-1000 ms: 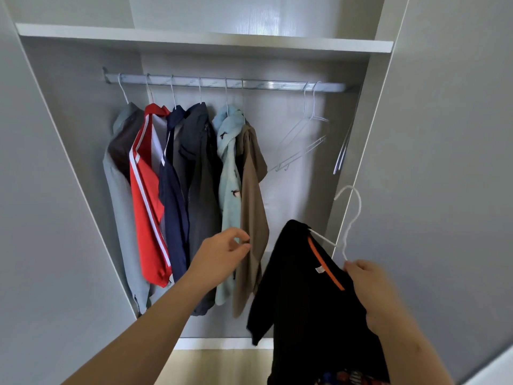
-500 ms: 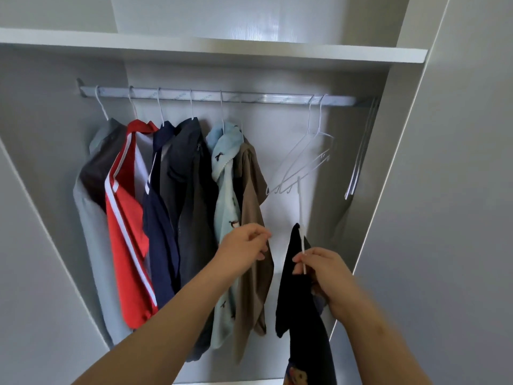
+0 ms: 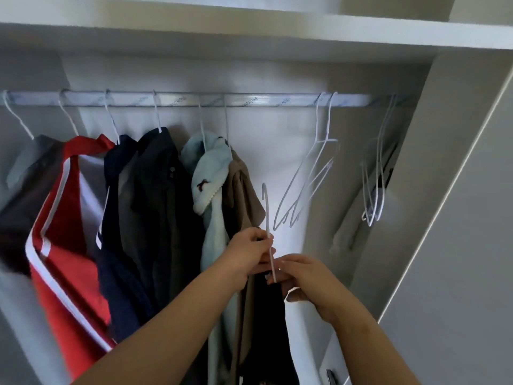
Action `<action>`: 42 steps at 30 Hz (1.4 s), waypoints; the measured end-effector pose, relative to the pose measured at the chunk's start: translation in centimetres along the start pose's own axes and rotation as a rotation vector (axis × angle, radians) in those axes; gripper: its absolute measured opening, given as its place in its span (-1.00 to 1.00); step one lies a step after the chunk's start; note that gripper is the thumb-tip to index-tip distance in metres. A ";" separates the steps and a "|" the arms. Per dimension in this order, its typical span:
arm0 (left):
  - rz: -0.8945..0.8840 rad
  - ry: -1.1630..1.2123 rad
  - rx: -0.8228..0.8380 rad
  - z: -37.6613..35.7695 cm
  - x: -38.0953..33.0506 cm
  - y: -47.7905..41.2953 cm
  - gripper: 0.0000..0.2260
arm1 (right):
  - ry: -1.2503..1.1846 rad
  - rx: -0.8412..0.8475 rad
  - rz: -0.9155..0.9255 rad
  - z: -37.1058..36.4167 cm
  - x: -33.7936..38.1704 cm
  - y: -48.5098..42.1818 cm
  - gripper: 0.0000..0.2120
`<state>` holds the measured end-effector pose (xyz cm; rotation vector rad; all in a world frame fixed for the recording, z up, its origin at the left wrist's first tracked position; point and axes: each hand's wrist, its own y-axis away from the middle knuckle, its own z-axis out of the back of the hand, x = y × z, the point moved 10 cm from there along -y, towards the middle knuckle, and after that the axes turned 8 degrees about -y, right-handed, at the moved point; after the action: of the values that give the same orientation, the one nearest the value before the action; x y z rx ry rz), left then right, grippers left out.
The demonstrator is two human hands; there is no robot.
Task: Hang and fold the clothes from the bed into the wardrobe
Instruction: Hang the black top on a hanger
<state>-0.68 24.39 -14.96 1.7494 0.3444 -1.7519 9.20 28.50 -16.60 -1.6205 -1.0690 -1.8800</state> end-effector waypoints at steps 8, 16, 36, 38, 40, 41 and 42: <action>0.082 0.094 -0.096 2.4 0.5 -3.4 -0.87 | -0.116 -0.586 0.201 8.1 3.1 -5.8 -0.72; 0.103 0.192 -0.228 2.8 -1.8 -4.7 -0.81 | -0.175 -0.402 0.066 5.3 4.4 -14.0 -0.07; -0.049 0.243 -0.294 0.0 -10.5 -8.9 -0.78 | -0.267 -0.447 0.214 14.2 7.3 -12.6 -0.88; -0.124 0.236 -0.307 0.2 -12.9 -9.4 -0.73 | -0.272 -0.404 0.213 14.4 7.8 -12.6 -0.87; -0.199 0.241 -0.316 0.3 -15.5 -9.9 -0.70 | -0.262 -0.369 0.202 14.3 8.1 -12.6 -0.88; -0.228 0.244 -0.322 0.4 -16.8 -10.2 -0.68 | -0.256 -0.360 0.202 14.3 8.2 -12.6 -0.88; -0.250 0.243 -0.329 0.6 -17.9 -10.4 -0.67 | -0.254 -0.355 0.203 14.2 8.3 -12.6 -0.89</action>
<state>-8.84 36.40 -0.21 1.7309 0.9359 -1.5378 6.83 48.52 -11.74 -2.1257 -0.6515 -1.8367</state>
